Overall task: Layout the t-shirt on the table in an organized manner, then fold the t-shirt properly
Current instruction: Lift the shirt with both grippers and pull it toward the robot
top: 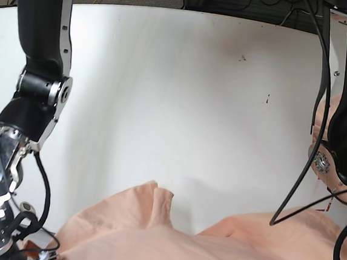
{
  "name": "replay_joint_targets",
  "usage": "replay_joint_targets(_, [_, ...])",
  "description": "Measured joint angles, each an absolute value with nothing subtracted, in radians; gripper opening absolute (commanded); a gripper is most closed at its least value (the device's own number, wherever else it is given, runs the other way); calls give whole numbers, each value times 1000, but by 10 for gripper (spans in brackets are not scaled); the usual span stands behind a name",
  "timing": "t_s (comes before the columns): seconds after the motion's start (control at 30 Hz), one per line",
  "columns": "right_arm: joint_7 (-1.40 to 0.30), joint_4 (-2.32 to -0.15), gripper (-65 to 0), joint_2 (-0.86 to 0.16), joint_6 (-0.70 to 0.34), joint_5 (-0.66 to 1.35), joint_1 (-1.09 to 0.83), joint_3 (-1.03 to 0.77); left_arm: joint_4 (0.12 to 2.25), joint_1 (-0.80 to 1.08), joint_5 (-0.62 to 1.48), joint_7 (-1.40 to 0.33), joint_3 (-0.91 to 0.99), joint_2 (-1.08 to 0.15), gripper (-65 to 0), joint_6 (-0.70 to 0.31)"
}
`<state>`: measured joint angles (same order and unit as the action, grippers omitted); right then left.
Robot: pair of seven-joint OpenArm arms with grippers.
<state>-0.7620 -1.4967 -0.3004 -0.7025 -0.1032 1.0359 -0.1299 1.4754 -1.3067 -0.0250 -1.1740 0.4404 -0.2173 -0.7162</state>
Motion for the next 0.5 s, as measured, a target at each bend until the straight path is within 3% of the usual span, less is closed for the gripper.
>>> replay_joint_targets(0.2, [-740, -1343, -650, -334, -732, -96, 1174, -125, 1330, -1386, -5, -1075, 436, -244, -650, -723])
replay_joint_targets(0.5, [-710, -1255, -650, -358, -736, -96, 1246, -124, 1290, -1396, -3, -1078, 439, -261, -650, -725])
